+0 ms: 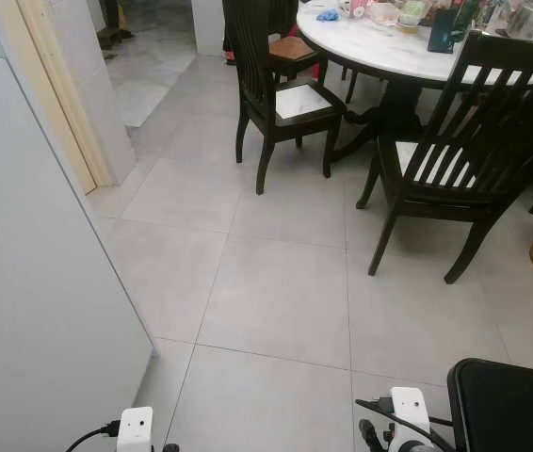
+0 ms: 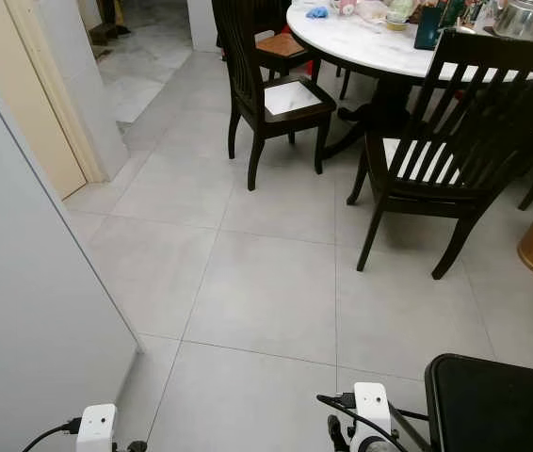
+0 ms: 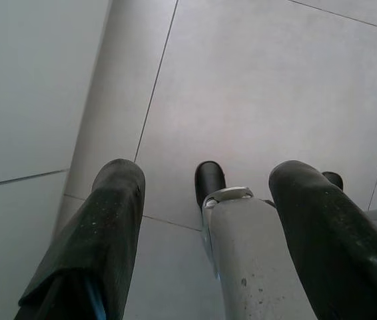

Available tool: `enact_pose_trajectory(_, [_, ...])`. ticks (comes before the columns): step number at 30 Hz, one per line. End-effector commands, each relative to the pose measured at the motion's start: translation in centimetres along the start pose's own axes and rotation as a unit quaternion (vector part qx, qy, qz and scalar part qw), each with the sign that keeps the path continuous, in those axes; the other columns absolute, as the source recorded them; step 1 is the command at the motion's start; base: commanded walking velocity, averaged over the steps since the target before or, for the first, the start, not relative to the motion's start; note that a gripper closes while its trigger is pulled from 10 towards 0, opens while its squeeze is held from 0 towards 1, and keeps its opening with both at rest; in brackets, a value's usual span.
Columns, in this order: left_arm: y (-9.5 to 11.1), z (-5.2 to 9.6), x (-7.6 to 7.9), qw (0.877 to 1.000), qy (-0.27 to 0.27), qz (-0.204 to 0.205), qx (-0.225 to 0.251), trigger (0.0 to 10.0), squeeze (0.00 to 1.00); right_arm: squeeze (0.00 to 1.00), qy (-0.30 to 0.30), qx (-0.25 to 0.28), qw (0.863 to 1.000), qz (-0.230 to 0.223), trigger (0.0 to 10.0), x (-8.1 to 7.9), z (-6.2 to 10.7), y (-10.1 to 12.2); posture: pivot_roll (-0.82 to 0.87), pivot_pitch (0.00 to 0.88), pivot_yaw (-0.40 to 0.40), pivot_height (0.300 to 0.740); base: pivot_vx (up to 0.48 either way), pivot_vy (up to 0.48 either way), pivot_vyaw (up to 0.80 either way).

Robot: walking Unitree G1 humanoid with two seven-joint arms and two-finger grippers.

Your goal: Restocking fridge

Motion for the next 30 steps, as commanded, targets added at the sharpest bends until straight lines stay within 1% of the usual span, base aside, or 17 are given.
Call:
enact_pose_trajectory(1, [-4.03, 0.81, -2.23, 0.996, 0.005, 0.028, -0.086, 10.0, 0.00, 0.00, -0.010, -0.079, 0.997, -0.002, 10.0, 0.19, -0.12, -0.58, 0.00, 0.000, -0.079, 0.740, 0.000, 0.000, 0.00])
enact_pose_trajectory(4, [-4.06, 0.81, -2.18, 0.996, 0.004, 0.028, -0.086, 10.0, 0.00, 0.00, -0.013, -0.074, 0.997, -0.004, 10.0, 0.28, -0.13, -0.49, 0.00, 0.000, -0.079, 0.740, 0.000, 0.000, 0.00])
enact_pose_trajectory(5, [-4.14, 0.83, -2.10, 0.996, 0.008, 0.041, -0.085, 10.0, 0.00, 0.00, -0.018, -0.067, 0.997, -0.037, 10.0, 0.29, -0.13, -0.56, 0.02, 0.000, -0.083, 0.740, 0.000, 0.000, 0.00])
enact_pose_trajectory(7, [-4.14, 0.83, -2.12, 0.995, 0.011, 0.048, -0.084, 10.0, 0.00, 0.00, -0.019, -0.065, 0.996, -0.050, 10.0, 0.27, -0.13, -0.62, 0.02, 0.000, -0.083, 0.740, 0.000, 0.000, 0.00])
enact_pose_trajectory(16, [-3.91, 0.80, -2.31, 0.995, 0.016, 0.053, -0.078, 10.0, 0.00, 0.00, -0.019, -0.066, 0.996, -0.054, 10.0, 0.20, -0.16, -0.55, 0.02, 0.000, -0.081, 0.740, 0.000, 0.000, 0.00])
enact_pose_trajectory(19, [-3.75, 0.77, -2.39, 0.996, 0.017, 0.057, -0.074, 10.0, 0.00, 0.00, -0.019, -0.062, 0.996, -0.065, 10.0, 0.10, -0.19, -0.40, 0.02, 0.000, -0.076, 0.740, 0.000, 0.000, 0.00])
enact_pose_trajectory(23, [-3.61, 0.76, -2.53, 0.996, 0.013, 0.044, -0.072, 10.0, 0.00, 0.00, -0.017, -0.060, 0.996, -0.069, 10.0, -0.08, -0.23, -0.36, 0.02, 0.000, -0.061, 0.740, 0.000, 0.000, 0.00])
enact_pose_trajectory(24, [-3.60, 0.76, -2.60, 0.996, 0.013, 0.042, -0.071, 10.0, 0.00, 0.00, -0.017, -0.057, 0.995, -0.081, 10.0, -0.15, -0.24, -0.35, 0.02, 0.000, -0.057, 0.740, 0.000, 0.000, 0.00])
enact_pose_trajectory(26, [-3.58, 0.77, -2.64, 0.997, 0.013, 0.041, -0.071, 10.0, 0.00, 0.00, -0.019, -0.055, 0.994, -0.087, 10.0, -0.17, -0.25, -0.36, 0.02, 0.000, -0.057, 0.740, 0.000, 0.000, 0.00])
enact_pose_trajectory(30, [-3.53, 0.77, -2.78, 0.997, 0.014, 0.038, -0.070, 10.0, 0.00, 0.00, -0.016, -0.057, 0.995, -0.079, 10.0, -0.28, -0.26, -0.34, 0.02, 0.000, -0.054, 0.740, 0.000, 0.000, 0.00])
Point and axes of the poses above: a point about 5 cm out from each wrist's last joint towards the gripper, its own z axis pointing back from the gripper into the wrist, its own y axis along the axis of the wrist's last joint, x = y × z, the point moved 6 cm from there along -z, pointing out of the wrist towards the gripper, and after that the axes turned 14 degrees about -z, right-handed, at the moved point
